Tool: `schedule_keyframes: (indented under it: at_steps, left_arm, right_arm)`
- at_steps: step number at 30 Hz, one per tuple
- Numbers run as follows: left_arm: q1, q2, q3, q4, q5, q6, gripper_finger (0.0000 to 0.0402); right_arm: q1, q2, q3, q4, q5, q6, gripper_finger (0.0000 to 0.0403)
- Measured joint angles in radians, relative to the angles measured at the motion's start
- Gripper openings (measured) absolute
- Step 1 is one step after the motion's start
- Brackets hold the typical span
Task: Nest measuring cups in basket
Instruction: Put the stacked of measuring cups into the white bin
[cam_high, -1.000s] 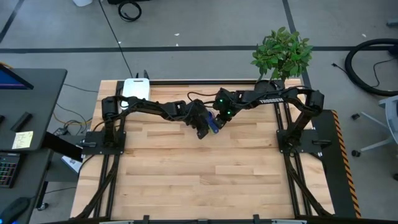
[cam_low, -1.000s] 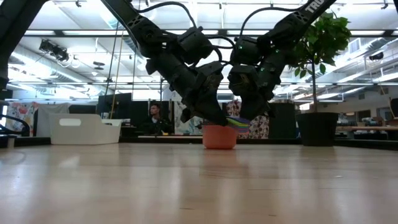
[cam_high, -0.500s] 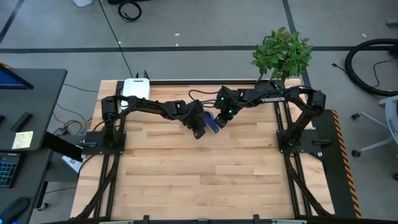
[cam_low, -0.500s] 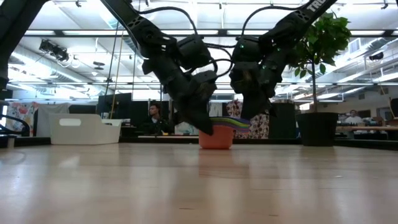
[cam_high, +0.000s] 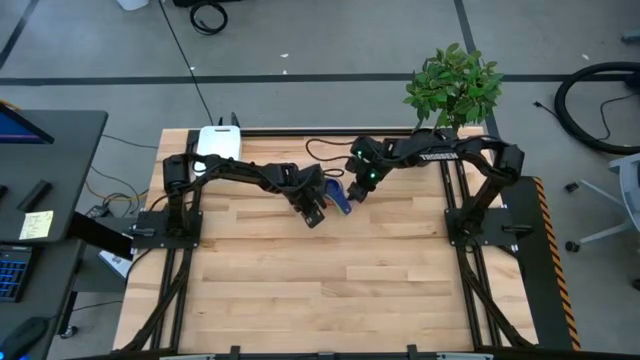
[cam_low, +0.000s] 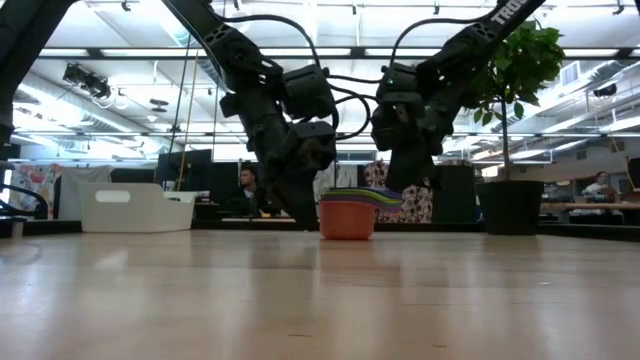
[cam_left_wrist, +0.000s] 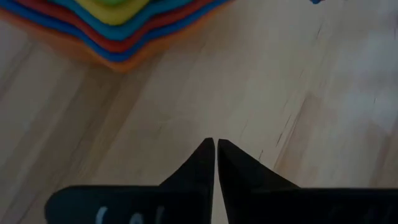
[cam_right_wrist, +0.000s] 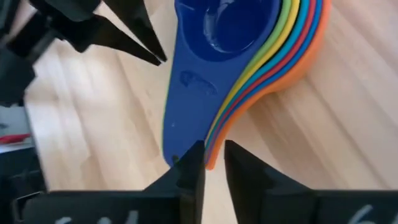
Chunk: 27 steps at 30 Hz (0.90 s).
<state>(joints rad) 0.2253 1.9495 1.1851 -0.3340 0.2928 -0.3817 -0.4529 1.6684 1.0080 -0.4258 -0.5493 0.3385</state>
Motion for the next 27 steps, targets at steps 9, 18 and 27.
schedule_keyframes:
  at_steps: [9, 18, 27]
  left_arm:
    - [0.000, 0.000, 0.000, 0.000, 0.001, 0.000, 0.0027]
    - [-0.004, -0.001, 0.000, -0.002, 0.071, 0.002, 0.0027]
    - [-0.017, -0.001, 0.000, -0.001, 0.071, 0.001, 0.0027]
  right_arm:
    - [-0.111, 0.000, 0.000, -0.016, -0.286, -0.083, 0.0148]
    - [-0.148, 0.000, -0.010, -0.012, -0.379, -0.110, 0.0192]
    - [-0.152, 0.001, -0.188, 0.128, -0.448, -0.013, 0.0163]
